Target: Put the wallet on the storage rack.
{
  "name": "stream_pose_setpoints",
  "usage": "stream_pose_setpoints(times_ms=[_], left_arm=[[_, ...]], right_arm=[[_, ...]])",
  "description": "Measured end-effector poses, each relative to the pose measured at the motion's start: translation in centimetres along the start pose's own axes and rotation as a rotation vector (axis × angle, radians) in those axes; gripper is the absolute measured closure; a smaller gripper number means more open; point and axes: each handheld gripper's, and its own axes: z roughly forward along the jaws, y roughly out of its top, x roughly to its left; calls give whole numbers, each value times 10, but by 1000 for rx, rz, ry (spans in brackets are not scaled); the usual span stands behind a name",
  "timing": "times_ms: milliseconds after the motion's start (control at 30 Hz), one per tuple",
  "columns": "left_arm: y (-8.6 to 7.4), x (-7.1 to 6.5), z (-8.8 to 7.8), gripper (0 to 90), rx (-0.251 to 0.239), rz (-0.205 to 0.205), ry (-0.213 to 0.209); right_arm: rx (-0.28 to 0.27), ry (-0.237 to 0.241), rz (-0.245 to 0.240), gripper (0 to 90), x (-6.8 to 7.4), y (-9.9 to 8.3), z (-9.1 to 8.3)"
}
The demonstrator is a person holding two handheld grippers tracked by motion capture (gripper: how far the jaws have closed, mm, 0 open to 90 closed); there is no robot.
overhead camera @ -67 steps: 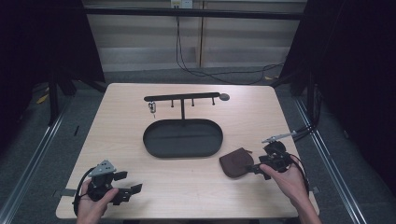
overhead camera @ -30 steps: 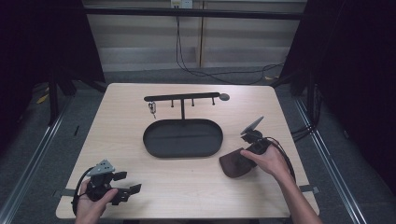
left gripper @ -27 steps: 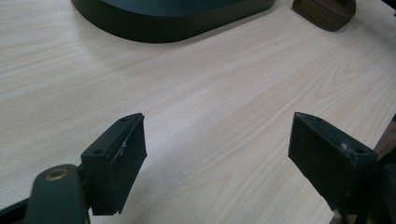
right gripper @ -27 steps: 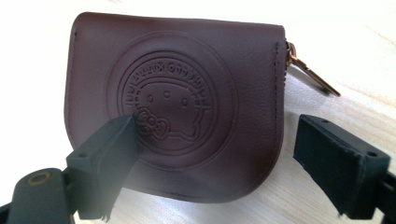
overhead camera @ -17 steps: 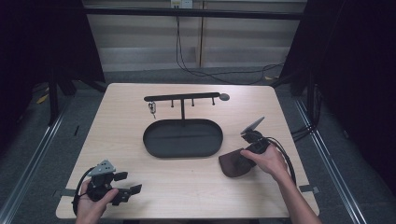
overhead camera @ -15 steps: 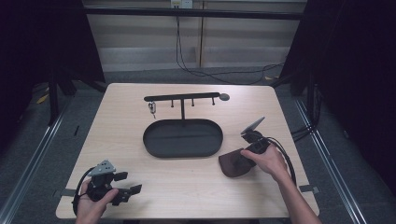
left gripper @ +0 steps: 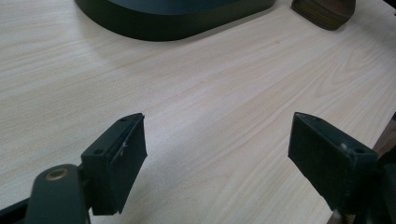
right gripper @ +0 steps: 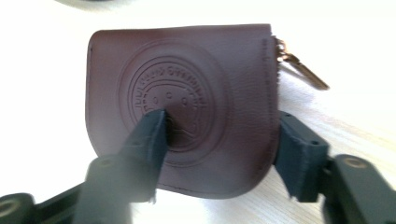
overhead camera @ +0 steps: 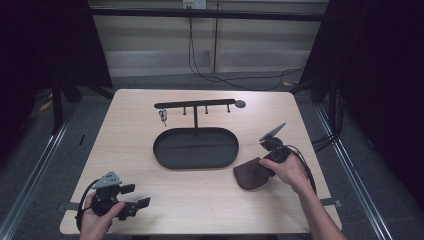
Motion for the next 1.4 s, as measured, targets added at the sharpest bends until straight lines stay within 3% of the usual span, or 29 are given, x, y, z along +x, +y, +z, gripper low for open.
stream_pose_setpoints(times_ms=[100, 133, 233, 500, 600, 800, 1033, 1400], left_arm=[[0, 0, 0, 192, -1, 0, -2], [0, 0, 0, 192, 2, 0, -2], [0, 0, 1, 195, 4, 0, -8], [0, 1, 1, 195, 14, 5, -10], [0, 0, 1, 205, 17, 3, -16], [0, 0, 1, 205, 11, -3, -16], [0, -1, 1, 205, 14, -1, -15], [0, 0, 1, 205, 16, -1, -12]], right_arm=[[-16, 4, 9, 500, -2, -2, -4], [-43, 5, 14, 569, -2, -4, -8], [-65, 25, 22, 600, -4, -5, -13], [-74, 33, 28, 656, -4, -7, -19], [-85, -11, -12, 692, 3, -4, -28], [-87, -25, -38, 733, 10, 1, -38], [-79, -35, -32, 747, 12, 1, -43], [-74, -33, -39, 799, 15, 1, -63]])
